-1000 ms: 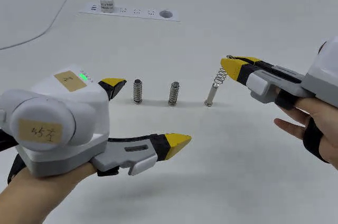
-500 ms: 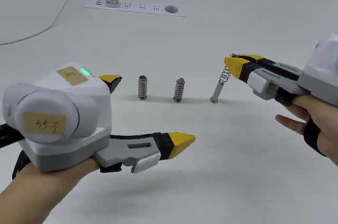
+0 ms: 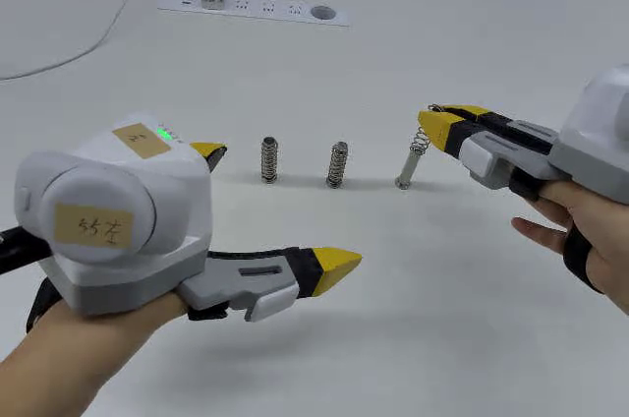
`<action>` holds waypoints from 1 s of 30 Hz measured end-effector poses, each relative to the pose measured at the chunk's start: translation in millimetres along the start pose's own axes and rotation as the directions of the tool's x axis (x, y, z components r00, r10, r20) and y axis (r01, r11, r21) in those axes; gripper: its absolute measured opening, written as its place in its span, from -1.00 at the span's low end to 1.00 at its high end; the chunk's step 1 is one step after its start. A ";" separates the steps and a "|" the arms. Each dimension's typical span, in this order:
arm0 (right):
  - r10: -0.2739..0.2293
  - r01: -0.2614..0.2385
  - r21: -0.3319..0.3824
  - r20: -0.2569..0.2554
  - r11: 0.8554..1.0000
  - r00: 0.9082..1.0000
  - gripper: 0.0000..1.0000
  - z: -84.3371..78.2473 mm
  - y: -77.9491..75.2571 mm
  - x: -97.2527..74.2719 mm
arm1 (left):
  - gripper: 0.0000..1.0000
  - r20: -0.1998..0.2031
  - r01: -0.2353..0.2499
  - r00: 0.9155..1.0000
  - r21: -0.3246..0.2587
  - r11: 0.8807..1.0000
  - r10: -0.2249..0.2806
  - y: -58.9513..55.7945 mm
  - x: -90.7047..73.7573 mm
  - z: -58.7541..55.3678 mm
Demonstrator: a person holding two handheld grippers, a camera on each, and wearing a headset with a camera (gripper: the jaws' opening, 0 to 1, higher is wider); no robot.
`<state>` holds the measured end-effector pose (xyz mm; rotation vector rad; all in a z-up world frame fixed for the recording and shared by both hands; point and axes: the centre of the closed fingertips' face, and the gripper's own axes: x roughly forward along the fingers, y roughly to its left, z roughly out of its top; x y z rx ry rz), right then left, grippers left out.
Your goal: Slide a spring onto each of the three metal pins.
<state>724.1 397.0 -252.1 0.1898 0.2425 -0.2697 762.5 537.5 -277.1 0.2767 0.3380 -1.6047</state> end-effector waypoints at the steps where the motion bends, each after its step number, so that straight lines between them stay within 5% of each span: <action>1: 0.000 0.000 -0.001 -0.001 1.000 1.000 -0.78 -0.5 0.4 0.3 | 0.97 0.002 0.000 1.000 0.000 1.000 0.000 0.2 0.1 0.4; 12: -0.008 0.005 -0.089 -0.039 0.996 0.999 -0.78 -12.2 5.2 3.1 | 0.94 -0.008 -0.001 1.000 0.006 1.000 0.001 -0.2 0.2 -1.5; 30: -0.014 0.003 -0.131 -0.082 0.991 0.997 -0.77 -31.0 7.1 7.3 | 0.89 -0.010 -0.006 1.000 0.016 1.000 0.006 1.0 0.3 -1.0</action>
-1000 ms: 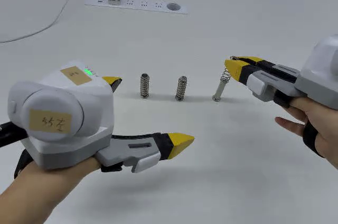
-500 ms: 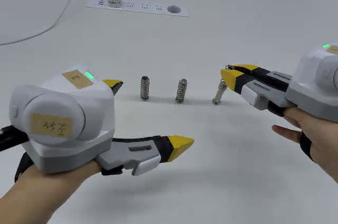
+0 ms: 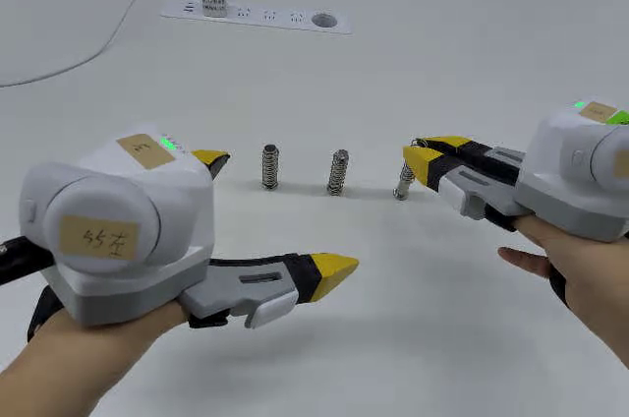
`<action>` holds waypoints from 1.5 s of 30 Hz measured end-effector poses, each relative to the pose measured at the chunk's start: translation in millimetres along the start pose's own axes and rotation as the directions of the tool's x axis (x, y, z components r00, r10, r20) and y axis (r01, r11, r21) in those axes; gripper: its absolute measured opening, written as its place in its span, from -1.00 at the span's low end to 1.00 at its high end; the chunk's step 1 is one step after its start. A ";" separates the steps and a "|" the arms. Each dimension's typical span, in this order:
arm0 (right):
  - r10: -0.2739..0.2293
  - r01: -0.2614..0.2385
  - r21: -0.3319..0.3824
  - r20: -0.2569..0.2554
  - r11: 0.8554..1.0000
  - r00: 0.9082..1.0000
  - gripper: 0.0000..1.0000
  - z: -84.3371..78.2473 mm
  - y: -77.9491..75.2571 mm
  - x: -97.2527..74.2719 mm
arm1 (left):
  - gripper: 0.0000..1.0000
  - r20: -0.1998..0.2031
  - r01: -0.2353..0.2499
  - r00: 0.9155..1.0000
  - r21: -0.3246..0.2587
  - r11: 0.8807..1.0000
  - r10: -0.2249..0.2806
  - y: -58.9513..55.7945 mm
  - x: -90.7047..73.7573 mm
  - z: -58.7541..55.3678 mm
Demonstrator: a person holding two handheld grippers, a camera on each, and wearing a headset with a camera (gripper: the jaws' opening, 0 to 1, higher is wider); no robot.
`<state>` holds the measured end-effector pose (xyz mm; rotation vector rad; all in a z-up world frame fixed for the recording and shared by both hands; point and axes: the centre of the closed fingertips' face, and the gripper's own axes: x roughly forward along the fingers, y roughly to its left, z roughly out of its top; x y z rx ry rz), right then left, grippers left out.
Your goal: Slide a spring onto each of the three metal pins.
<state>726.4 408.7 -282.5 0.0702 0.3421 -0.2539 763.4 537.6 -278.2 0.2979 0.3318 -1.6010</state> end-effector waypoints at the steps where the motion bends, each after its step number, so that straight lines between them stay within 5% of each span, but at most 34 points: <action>1: 0.002 -0.002 0.001 -0.004 1.000 1.000 -0.77 -1.3 0.6 0.6 | 0.89 0.000 -0.001 1.000 0.000 1.000 0.001 0.3 0.1 0.0; 26: -0.001 -0.001 -0.037 -0.062 0.999 0.998 -0.77 -21.3 1.0 8.4 | 0.84 0.001 -0.009 1.000 0.005 1.000 0.009 4.5 -1.5 0.7; 45: 0.021 -0.020 0.022 -0.057 1.000 0.998 -0.63 -14.3 4.6 2.9 | 0.80 0.014 -0.019 1.000 -0.012 1.000 0.019 10.9 -3.7 5.8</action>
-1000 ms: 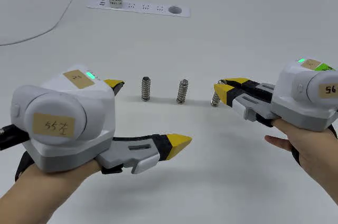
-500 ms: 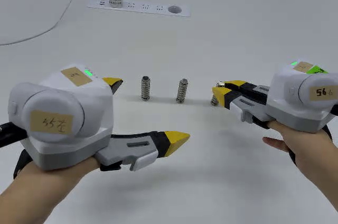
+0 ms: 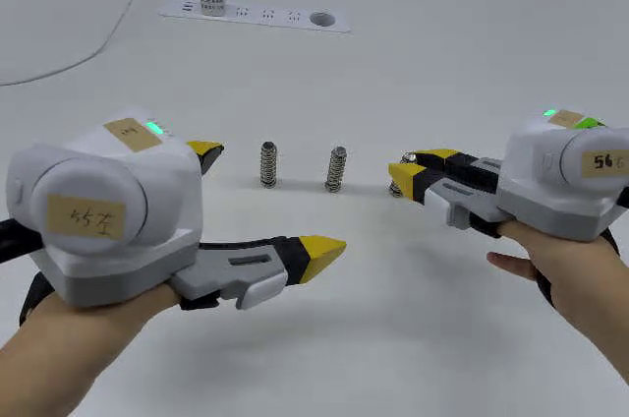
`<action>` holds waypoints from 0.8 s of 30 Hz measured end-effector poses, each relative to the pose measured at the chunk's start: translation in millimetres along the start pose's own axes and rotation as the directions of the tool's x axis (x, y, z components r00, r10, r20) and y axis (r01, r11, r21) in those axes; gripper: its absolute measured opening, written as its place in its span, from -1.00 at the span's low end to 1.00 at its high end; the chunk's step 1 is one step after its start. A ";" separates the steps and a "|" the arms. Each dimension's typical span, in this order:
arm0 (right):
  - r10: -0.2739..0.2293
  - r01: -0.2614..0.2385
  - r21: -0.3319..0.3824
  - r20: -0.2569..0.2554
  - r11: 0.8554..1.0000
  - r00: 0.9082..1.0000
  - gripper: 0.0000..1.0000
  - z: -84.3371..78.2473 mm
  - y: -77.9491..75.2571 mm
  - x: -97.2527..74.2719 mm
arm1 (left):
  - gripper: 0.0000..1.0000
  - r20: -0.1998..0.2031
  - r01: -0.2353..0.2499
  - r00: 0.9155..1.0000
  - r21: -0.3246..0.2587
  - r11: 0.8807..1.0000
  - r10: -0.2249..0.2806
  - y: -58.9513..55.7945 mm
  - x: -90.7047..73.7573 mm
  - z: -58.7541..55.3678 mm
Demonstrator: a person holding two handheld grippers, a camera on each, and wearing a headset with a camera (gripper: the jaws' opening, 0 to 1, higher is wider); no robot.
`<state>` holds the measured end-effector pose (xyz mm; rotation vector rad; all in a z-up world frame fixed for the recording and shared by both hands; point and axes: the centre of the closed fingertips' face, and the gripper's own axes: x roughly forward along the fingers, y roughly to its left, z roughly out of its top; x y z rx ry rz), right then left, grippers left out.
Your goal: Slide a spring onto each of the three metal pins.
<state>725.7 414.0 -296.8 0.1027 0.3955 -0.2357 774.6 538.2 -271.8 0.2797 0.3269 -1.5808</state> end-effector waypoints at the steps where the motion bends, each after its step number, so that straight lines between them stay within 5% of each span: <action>1: 0.003 -0.003 0.010 0.004 1.000 1.000 -0.61 2.4 1.1 -1.1 | 0.80 0.002 -0.002 1.000 0.000 1.000 0.002 0.9 -0.3 1.1; 8: 0.033 -0.031 0.073 -0.025 0.997 0.999 -0.40 10.5 7.8 -10.9 | 0.78 0.009 -0.016 1.000 0.003 1.000 0.016 7.3 -4.3 8.7; 24: 0.058 -0.056 0.053 -0.034 0.997 0.998 0.09 20.7 18.1 -43.6 | 0.77 -0.017 -0.023 1.000 0.001 1.000 0.023 12.4 -22.3 7.5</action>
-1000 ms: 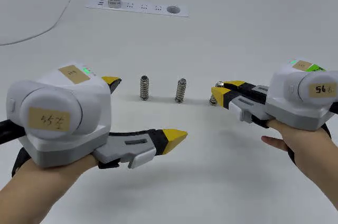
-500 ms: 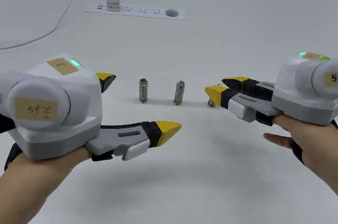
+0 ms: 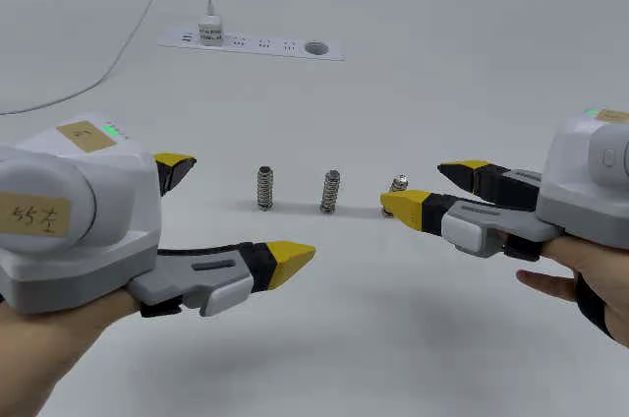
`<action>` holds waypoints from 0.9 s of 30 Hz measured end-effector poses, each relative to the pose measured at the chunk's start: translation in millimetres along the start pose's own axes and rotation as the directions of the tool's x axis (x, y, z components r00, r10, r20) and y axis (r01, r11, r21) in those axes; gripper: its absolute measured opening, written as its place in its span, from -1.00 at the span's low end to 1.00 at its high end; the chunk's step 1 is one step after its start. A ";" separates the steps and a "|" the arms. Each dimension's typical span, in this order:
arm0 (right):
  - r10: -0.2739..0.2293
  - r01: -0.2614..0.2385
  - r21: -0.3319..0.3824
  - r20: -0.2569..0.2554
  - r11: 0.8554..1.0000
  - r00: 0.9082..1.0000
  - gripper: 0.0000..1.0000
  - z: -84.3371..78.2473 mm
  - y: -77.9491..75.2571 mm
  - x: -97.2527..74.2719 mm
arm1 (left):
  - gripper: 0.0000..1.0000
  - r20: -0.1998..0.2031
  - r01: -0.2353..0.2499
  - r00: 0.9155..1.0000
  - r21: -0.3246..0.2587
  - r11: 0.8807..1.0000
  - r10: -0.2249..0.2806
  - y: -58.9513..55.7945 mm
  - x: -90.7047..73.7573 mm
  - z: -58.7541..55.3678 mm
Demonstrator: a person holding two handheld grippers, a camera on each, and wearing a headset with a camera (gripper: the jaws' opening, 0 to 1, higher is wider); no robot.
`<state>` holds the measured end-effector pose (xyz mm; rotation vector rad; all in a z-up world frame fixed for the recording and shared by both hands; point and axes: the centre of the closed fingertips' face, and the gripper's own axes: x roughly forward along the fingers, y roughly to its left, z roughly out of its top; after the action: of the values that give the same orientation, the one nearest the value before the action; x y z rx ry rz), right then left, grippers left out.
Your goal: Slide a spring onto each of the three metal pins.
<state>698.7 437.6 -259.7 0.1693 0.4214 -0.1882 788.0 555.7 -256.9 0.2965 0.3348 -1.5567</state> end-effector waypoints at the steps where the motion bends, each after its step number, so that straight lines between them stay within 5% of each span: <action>1: 0.000 0.000 0.005 -0.003 1.000 1.000 0.12 -0.4 0.7 -1.6 | 0.77 -0.004 0.000 1.000 0.000 1.000 0.000 -0.2 -1.0 -0.8; 27: 0.017 -0.014 0.047 -0.061 0.999 0.998 0.48 -25.9 24.7 -44.8 | 0.80 -0.058 -0.030 0.998 -0.050 0.998 0.027 -4.1 -34.3 -12.6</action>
<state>653.8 473.2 -261.1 0.2240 0.4768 -0.1780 784.1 592.2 -255.0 0.3061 0.4127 -1.5115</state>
